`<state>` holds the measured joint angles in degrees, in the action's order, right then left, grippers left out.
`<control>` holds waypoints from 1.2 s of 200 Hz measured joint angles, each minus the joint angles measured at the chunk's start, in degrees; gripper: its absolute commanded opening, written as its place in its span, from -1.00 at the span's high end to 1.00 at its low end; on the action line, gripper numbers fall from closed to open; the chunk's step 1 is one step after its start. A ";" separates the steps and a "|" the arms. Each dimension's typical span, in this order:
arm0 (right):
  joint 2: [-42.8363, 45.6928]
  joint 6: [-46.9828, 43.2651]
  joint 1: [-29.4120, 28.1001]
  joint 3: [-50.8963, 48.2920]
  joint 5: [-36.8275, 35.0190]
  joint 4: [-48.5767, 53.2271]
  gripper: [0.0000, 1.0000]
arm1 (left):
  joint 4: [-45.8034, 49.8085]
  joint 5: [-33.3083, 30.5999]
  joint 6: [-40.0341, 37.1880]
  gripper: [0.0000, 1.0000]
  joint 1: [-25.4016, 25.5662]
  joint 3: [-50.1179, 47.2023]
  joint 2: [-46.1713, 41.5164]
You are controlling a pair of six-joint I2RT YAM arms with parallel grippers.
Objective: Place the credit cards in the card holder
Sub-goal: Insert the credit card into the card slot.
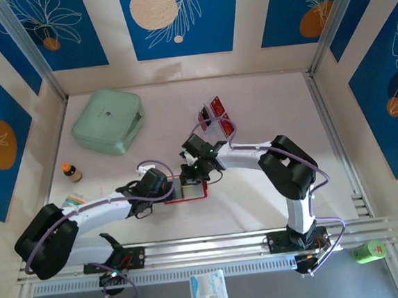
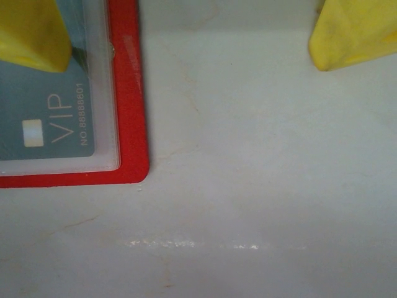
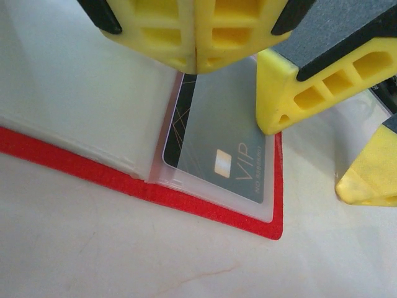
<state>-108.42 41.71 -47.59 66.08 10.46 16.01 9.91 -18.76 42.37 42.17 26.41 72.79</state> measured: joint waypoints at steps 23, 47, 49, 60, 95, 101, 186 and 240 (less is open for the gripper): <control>-0.15 0.00 -0.02 0.00 0.00 -0.07 1.00 | 0.15 -0.28 0.35 -1.00 0.00 0.00 0.00; -0.85 -0.02 -0.02 0.00 0.00 -0.02 1.00 | 0.15 -0.42 0.68 -1.00 0.00 0.00 0.00; -0.92 -0.02 -0.02 0.00 0.02 -0.02 1.00 | 0.15 -0.42 0.68 -1.00 0.00 0.00 0.00; -1.38 -0.04 -0.02 0.04 0.02 -0.04 1.00 | 0.15 -0.42 0.68 -1.00 0.00 0.00 0.00; -2.78 -0.44 -0.07 1.18 0.28 0.39 1.00 | 0.15 -0.42 0.68 -1.00 0.00 0.00 0.00; -3.02 -0.48 -0.07 1.55 0.26 0.39 1.00 | 0.15 -0.42 0.68 -1.00 0.00 0.00 0.00; -5.18 -1.05 -0.46 4.37 0.72 2.12 1.00 | 0.28 -0.37 0.68 -1.00 0.00 0.22 0.00; -5.16 -1.05 -0.50 4.42 0.70 2.27 1.00 | 2.47 -0.39 0.66 -1.00 0.00 1.03 0.00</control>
<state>-113.58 40.66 -48.10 70.50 11.16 18.28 12.38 -19.16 43.03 42.17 27.44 72.79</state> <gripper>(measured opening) 0.056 0.998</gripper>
